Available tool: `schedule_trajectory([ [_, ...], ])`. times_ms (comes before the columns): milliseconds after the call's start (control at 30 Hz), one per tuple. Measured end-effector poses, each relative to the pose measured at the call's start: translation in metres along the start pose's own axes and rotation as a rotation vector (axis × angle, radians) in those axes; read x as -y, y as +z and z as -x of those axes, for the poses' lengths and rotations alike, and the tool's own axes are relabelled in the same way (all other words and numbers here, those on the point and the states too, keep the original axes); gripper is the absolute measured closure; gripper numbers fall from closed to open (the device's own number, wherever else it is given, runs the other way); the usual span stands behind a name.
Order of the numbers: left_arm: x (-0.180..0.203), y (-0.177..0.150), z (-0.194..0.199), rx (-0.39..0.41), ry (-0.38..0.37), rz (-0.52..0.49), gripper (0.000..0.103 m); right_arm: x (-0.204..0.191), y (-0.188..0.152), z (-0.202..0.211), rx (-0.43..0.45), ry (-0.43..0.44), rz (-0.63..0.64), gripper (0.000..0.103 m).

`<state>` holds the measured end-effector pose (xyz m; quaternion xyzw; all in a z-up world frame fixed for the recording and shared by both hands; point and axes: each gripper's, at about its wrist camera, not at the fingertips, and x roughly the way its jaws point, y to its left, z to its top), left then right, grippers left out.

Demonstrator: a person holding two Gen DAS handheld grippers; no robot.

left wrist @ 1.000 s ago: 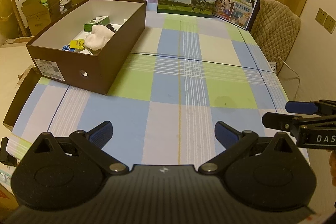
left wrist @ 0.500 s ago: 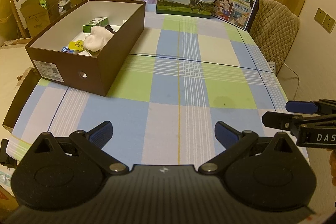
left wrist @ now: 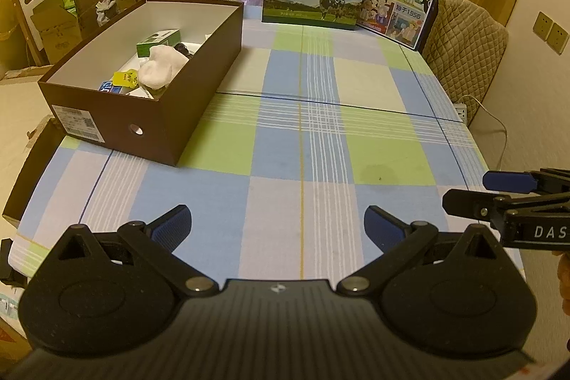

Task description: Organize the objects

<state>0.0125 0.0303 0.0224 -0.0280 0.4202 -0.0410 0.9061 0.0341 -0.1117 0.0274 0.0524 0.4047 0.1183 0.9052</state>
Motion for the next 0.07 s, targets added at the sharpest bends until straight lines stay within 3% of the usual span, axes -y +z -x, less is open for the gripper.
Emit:
schedule_trajectory([
  [67,0.0007,0.0006,-0.0018,-0.003,0.002,-0.001,0.001,0.0016,0.0,-0.0014,-0.002,-0.001,-0.003,0.027],
])
